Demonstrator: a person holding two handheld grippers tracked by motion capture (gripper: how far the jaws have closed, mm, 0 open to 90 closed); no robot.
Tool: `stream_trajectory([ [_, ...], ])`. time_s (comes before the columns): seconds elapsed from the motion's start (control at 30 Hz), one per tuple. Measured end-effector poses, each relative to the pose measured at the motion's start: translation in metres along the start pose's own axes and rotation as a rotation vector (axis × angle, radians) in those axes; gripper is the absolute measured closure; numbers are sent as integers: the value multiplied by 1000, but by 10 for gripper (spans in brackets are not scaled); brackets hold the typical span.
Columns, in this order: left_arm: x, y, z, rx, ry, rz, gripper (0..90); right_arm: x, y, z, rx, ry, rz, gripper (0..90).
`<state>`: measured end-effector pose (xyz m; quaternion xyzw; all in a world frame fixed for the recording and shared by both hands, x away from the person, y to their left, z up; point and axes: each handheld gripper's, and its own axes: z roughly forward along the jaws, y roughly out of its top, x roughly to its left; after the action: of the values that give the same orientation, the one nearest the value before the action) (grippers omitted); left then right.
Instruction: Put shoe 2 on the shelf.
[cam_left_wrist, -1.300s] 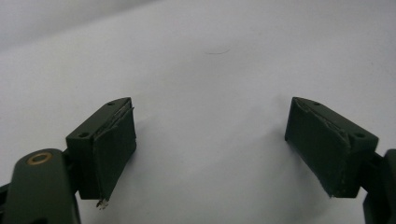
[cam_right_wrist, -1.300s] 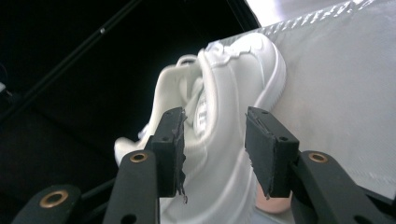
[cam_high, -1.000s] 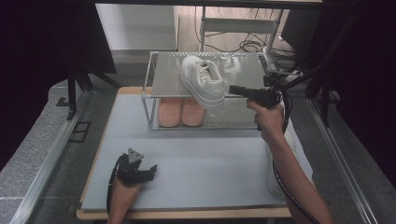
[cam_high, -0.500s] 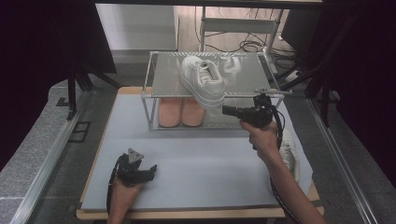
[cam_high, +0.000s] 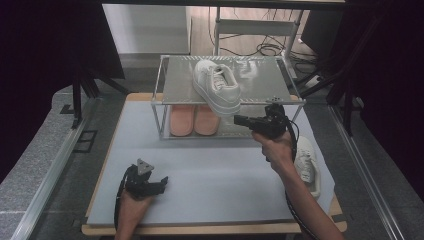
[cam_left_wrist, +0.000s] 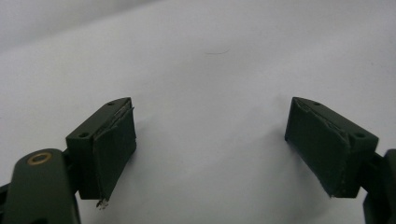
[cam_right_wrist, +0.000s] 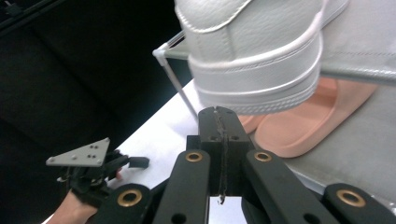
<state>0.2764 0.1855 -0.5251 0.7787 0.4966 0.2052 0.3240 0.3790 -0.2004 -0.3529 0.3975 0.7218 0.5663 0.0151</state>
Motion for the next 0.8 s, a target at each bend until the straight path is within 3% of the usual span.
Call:
stream_trajectory([
  [0.23, 0, 0, 0, 0, 0, 0, 164, -8, 4, 8, -6, -3, 13, 900],
  [0.47, 0, 0, 0, 0, 0, 0, 164, -7, 6, 12, 1, 6, 11, 900],
  [0.8, 0, 0, 0, -3, 0, -2, 164, 4, 15, 46, 34, 15, -11, 900],
])
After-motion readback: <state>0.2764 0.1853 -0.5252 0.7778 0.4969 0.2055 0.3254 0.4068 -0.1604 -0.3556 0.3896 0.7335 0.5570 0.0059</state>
